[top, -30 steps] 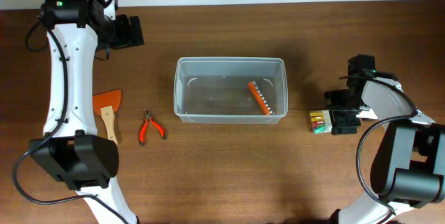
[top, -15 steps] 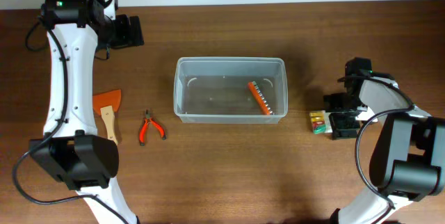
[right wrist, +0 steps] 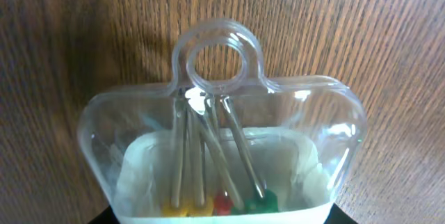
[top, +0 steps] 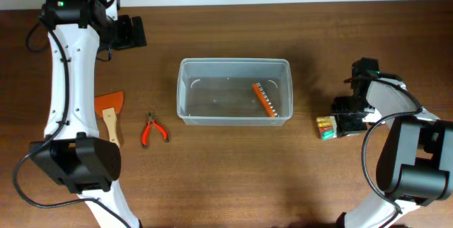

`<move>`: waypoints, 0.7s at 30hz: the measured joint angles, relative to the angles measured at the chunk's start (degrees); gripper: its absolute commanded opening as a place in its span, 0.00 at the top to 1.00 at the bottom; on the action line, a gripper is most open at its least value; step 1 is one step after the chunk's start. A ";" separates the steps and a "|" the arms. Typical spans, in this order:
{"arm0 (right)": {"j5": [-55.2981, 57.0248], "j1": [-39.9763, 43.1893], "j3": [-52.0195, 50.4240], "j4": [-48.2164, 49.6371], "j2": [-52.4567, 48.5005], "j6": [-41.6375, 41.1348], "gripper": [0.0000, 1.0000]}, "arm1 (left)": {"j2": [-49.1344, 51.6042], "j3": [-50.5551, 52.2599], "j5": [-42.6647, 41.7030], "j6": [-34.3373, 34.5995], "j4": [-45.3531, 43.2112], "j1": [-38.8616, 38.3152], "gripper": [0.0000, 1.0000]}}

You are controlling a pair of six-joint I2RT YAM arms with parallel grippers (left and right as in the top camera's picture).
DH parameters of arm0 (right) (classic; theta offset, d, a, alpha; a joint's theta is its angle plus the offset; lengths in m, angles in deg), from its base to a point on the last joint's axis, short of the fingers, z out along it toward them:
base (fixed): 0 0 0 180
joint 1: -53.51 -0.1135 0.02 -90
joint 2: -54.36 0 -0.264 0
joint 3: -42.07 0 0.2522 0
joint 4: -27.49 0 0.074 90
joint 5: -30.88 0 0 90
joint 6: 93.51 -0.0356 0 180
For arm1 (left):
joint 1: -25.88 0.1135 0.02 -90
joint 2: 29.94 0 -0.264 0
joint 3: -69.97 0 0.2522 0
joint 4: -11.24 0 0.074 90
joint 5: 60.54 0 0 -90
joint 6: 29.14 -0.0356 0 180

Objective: Pack container
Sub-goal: 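Lift the blister pack with the right gripper and carry it over the box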

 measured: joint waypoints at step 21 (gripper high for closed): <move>-0.04 0.00 17.03 -2.51 -0.68 10.05 0.53 | 0.00 0.00 -0.02 0.00 0.00 0.00 0.01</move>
